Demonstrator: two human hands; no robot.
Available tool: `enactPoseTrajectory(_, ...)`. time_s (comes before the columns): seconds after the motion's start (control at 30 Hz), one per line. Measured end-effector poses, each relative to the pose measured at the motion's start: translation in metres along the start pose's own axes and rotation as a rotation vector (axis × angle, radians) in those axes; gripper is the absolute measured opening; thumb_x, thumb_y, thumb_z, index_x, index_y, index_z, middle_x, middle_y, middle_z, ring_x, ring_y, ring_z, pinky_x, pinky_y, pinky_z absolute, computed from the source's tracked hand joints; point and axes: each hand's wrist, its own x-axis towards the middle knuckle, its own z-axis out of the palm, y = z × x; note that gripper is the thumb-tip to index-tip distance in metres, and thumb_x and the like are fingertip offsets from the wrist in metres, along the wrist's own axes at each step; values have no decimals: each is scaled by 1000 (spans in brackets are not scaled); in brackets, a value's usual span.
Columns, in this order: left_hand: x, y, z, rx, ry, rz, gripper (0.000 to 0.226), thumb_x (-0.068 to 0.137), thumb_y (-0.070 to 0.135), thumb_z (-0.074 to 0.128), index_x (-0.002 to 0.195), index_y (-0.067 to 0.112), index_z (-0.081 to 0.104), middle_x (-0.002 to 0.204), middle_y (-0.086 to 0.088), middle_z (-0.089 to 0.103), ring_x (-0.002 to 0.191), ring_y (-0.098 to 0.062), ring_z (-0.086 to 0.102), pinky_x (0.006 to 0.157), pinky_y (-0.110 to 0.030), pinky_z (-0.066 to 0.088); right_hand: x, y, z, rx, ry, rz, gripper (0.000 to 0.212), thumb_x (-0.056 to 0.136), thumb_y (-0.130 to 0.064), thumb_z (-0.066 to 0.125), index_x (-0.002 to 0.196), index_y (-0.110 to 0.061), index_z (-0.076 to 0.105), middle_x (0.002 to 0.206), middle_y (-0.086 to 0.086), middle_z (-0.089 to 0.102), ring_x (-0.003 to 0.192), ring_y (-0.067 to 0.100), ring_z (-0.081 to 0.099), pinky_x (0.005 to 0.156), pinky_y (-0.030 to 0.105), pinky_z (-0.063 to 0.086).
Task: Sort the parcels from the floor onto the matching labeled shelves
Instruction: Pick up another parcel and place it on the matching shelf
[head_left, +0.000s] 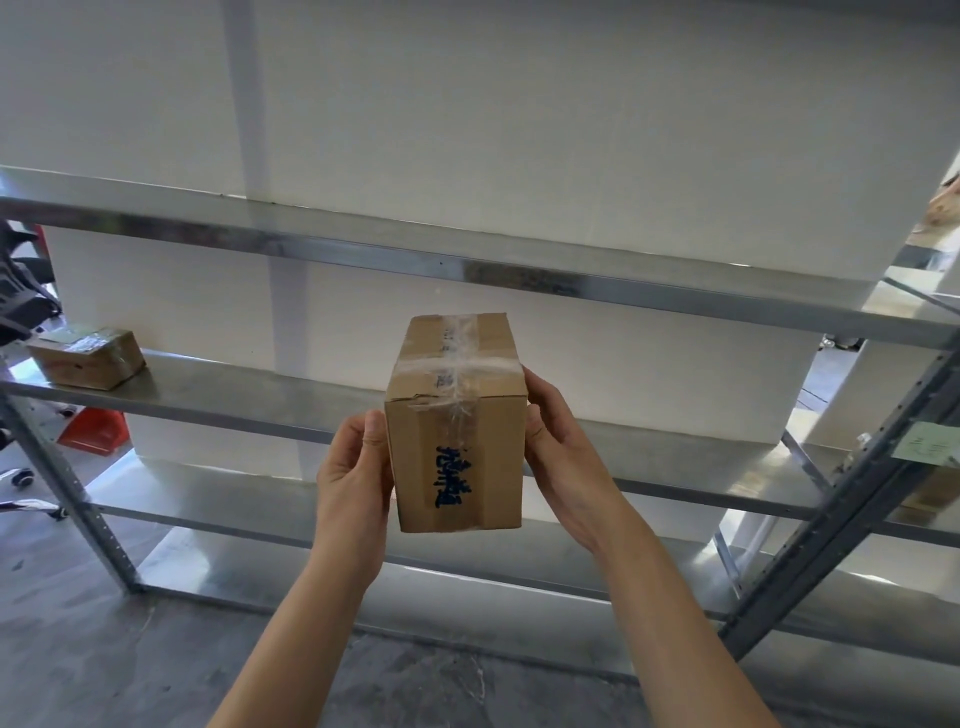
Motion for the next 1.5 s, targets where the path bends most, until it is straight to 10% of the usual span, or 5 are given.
enactPoseTrajectory(0.7,9,-8,-5,21,17,33,18,85,45,69,75,31,64,143,-6,57,133,-31,52,112,-59,38,-5,0,5,222,21,23,43,94,-42,60,132,-24,53,145,1,55,109,6,62,87,25,51)
enactPoseTrajectory(0.97,7,-8,-2,26,-62,-69,17,94,39,58,108,32,65,119,-14,71,113,-37,66,99,-60,50,-5,2,4,248,47,29,44,90,-34,55,133,-23,53,146,0,55,107,5,64,86,24,51)
enactPoseTrajectory(1.13,8,-11,-2,139,-103,-192,68,83,62,53,141,27,46,126,-8,68,114,-23,67,106,-51,47,-6,0,3,256,65,19,45,89,-37,55,132,-27,53,138,-2,60,109,8,64,87,27,53)
enactPoseTrajectory(1.33,5,-8,1,210,-242,-262,61,90,63,32,119,23,68,109,4,78,100,-7,73,79,-18,54,-5,-2,3,288,80,21,41,87,-36,54,128,-29,55,132,-2,63,112,14,63,87,32,54)
enactPoseTrajectory(1.5,8,-5,-2,232,-258,-287,63,90,64,37,122,19,68,114,-3,77,108,-15,72,93,-31,51,-4,-6,1,275,92,23,45,87,-33,51,132,-28,53,129,-3,63,113,16,62,81,29,56)
